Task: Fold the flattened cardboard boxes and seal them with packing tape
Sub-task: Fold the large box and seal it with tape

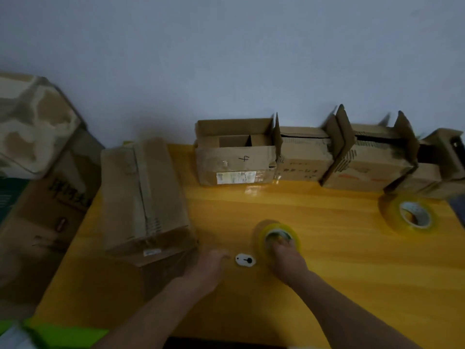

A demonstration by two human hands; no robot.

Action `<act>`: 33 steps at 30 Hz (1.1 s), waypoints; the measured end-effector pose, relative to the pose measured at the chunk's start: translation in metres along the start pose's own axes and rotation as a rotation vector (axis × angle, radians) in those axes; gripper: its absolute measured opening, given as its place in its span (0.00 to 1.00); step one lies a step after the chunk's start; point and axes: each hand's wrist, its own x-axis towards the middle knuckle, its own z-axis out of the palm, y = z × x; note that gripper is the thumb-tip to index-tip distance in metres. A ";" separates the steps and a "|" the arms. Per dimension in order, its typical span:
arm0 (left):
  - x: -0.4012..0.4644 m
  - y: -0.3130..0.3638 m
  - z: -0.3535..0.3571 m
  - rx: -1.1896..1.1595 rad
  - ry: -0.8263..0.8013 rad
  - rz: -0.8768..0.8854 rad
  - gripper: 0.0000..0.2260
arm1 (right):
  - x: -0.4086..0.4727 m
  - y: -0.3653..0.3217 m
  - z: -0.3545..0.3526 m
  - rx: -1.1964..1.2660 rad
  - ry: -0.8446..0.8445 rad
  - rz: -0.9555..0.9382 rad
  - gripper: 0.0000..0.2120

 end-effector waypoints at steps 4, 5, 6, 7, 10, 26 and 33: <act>0.004 0.008 0.006 -0.148 -0.034 -0.043 0.21 | -0.001 0.008 0.005 -0.339 -0.053 -0.056 0.12; 0.005 0.010 0.006 -0.156 -0.057 -0.063 0.24 | -0.001 0.011 0.005 -0.357 -0.051 -0.057 0.13; 0.006 0.010 0.006 -0.147 -0.073 -0.085 0.28 | -0.001 0.013 0.006 -0.329 -0.037 -0.067 0.14; 0.008 0.011 0.005 -0.130 -0.080 -0.101 0.31 | -0.001 0.015 0.004 -0.250 -0.025 -0.080 0.16; 0.011 0.015 -0.004 -0.118 -0.022 -0.073 0.35 | 0.000 0.015 -0.013 0.224 0.028 -0.119 0.25; 0.028 0.071 -0.079 -0.423 0.358 0.207 0.17 | -0.025 -0.019 -0.124 0.838 0.027 -0.400 0.07; 0.022 0.068 -0.086 -0.463 0.537 0.215 0.04 | -0.032 -0.030 -0.139 0.830 0.028 -0.488 0.09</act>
